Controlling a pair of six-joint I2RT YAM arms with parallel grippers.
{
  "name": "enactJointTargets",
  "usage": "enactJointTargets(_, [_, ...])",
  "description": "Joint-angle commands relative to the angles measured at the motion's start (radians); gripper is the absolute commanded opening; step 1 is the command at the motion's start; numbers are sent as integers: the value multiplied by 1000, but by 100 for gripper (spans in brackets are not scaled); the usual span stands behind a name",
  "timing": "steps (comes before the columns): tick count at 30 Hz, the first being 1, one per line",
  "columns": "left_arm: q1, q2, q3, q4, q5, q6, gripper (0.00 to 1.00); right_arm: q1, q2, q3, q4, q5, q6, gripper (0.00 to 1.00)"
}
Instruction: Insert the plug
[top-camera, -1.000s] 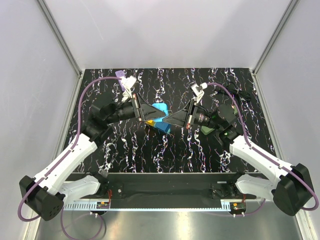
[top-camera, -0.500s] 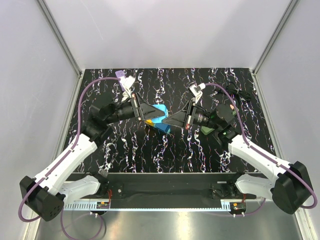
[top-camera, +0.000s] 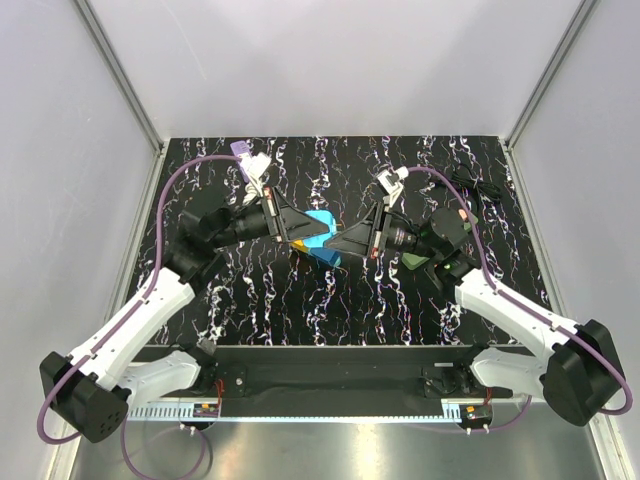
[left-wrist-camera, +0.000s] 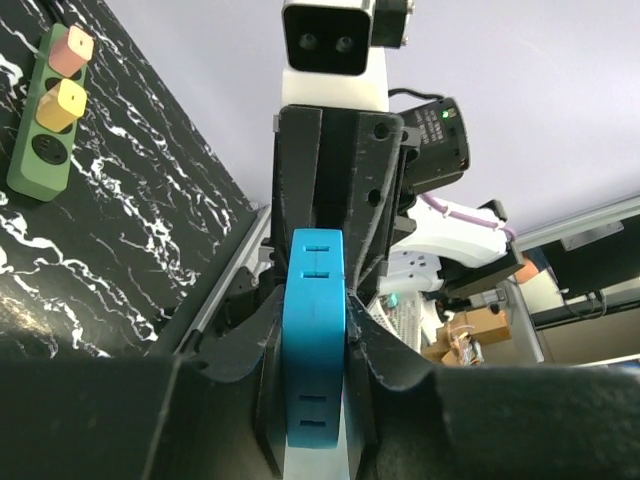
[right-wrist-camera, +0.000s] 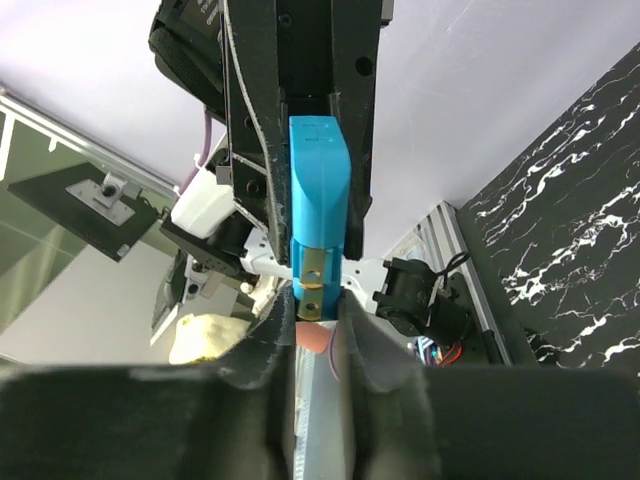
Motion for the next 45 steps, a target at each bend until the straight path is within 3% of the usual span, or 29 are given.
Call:
enactJointTargets(1, [5, -4, 41, -11, -9, 54, 0, 9, -2, -13, 14, 2, 10, 42])
enactJointTargets(2, [21, -1, 52, -57, -22, 67, 0, 11, -18, -21, -9, 14, 2, 61])
enactJointTargets(3, [30, 4, 58, -83, -30, 105, 0, 9, -28, -21, -30, 35, -8, 69])
enactJointTargets(6, [105, 22, 90, -226, -67, 195, 0, 11, -71, -17, -126, 72, -67, 81])
enactJointTargets(12, [303, 145, 145, -369, -179, 337, 0, 9, -144, -12, -285, 137, -169, 89])
enactJointTargets(15, [379, 269, 225, -400, -306, 428, 0, 9, -167, -7, -362, 175, -228, 90])
enactJointTargets(19, [426, 432, 355, -414, -621, 528, 0, 11, -146, 22, -475, 256, -315, 91])
enactJointTargets(22, [467, 559, 436, -412, -659, 524, 0, 11, -77, 81, -586, 412, -358, 91])
enactJointTargets(25, [544, 630, 501, -421, -584, 495, 0, 11, 84, 240, -741, 598, -439, 84])
enactJointTargets(27, [582, 633, 519, -435, -582, 493, 0, 9, 258, 337, -787, 655, -529, 70])
enactJointTargets(30, [625, 572, 475, -450, -624, 499, 0, 11, 516, 654, -862, 666, -614, 57])
enactJointTargets(33, [647, 471, 380, -446, -709, 483, 0, 21, 743, 842, -916, 639, -660, 56])
enactJointTargets(36, [668, 377, 264, -427, -768, 420, 0, 43, 946, 1113, -942, 654, -694, 61])
enactJointTargets(42, [696, 277, 89, -369, -730, 285, 0, 81, 1268, 1446, -1029, 668, -729, 61])
enactJointTargets(45, [696, 253, 32, -325, -630, 230, 0, 103, 1388, 1662, -1084, 686, -763, 64])
